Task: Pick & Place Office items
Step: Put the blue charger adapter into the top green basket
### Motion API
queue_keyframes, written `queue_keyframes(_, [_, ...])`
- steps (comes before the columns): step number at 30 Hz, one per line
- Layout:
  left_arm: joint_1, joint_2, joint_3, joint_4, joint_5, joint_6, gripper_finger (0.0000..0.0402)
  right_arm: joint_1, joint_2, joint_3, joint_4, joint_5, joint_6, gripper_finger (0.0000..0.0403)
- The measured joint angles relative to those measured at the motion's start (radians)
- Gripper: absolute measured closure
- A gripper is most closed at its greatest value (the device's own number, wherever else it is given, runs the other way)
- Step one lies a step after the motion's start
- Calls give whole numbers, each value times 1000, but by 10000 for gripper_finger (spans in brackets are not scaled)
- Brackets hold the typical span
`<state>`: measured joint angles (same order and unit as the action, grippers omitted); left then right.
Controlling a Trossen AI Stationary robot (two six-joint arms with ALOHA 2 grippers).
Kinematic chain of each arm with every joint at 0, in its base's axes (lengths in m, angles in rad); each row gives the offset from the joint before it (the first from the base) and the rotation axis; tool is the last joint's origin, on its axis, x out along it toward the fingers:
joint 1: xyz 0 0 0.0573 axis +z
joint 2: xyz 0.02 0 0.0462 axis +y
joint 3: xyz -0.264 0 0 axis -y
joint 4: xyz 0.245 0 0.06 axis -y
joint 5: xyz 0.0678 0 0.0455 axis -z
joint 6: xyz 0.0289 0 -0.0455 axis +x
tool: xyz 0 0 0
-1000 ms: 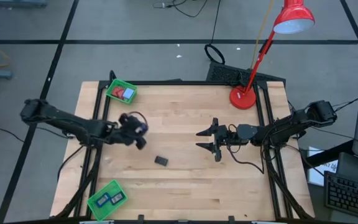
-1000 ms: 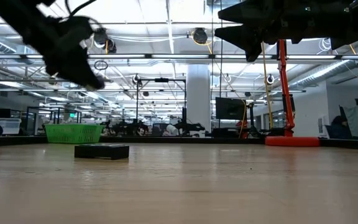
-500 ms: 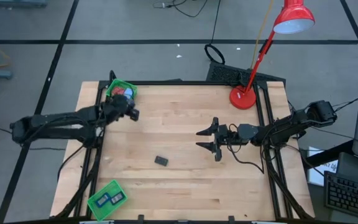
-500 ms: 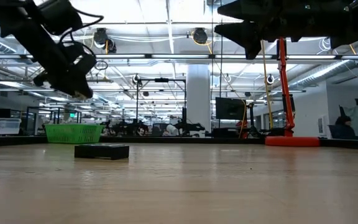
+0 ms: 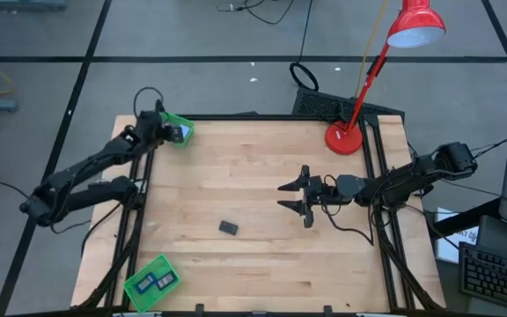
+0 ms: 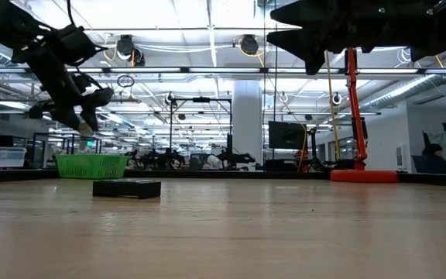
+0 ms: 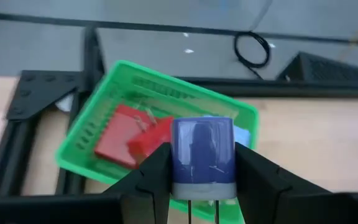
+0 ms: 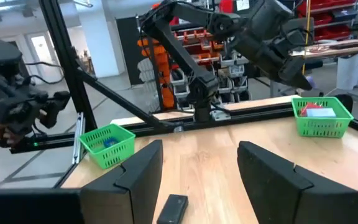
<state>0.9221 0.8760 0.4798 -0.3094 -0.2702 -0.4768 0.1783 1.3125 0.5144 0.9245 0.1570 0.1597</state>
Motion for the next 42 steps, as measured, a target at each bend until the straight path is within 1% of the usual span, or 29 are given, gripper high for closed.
queue_keyframes(4, [-25, 31, 29, 0, -11, -47, 265, 0, 0, 0, 9, 0, -11, 206])
queue_keyframes(6, [-48, 43, 30, -21, -4, -48, 265, 0, 0, 0, 13, 0, -11, 206])
queue_keyframes(10, [-86, 84, 65, -12, 2, -34, 265, -3, 0, 0, 26, 3, -34, 206])
queue_keyframes(13, [-90, 145, 122, -92, -23, -25, 265, -7, 0, 0, 36, 3, -41, 206])
queue_keyframes(15, [-80, 186, 183, -143, -60, -10, 265, -8, 0, 0, 36, 4, -40, 206])
queue_keyframes(17, [-71, 235, 240, -197, -72, 8, 265, -8, 0, 0, 35, 4, -41, 206])
queue_keyframes(19, [-63, 290, 290, -223, -59, 7, 265, -8, 0, 0, 36, 3, -40, 206])
queue_keyframes(23, [-19, 386, 361, -234, 22, -19, 265, -8, 0, 0, 35, 3, -27, 206])
queue_keyframes(27, [19, 485, 381, -246, 44, -73, 265, -7, 0, 0, 34, 0, -4, 206])
queue_keyframes(29, [34, 528, 381, -254, 34, -97, 265, -6, 0, 0, 29, -1, 14, 206])
queue_keyframes(32, [58, 574, 381, -259, -7, -117, 255, -6, 0, 0, 15, -2, 37, 206])
queue_keyframes(36, [82, 591, 382, -264, -45, -134, 253, 2, 0, 0, 2, -1, 41, 206])
queue_keyframes(39, [88, 591, 382, -260, -46, -116, 257, 14, 0, 0, 2, -2, 38, 206])
queue_keyframes(42, [92, 591, 382, -259, -46, -101, 245, 20, 0, 0, 2, -2, 38, 206])
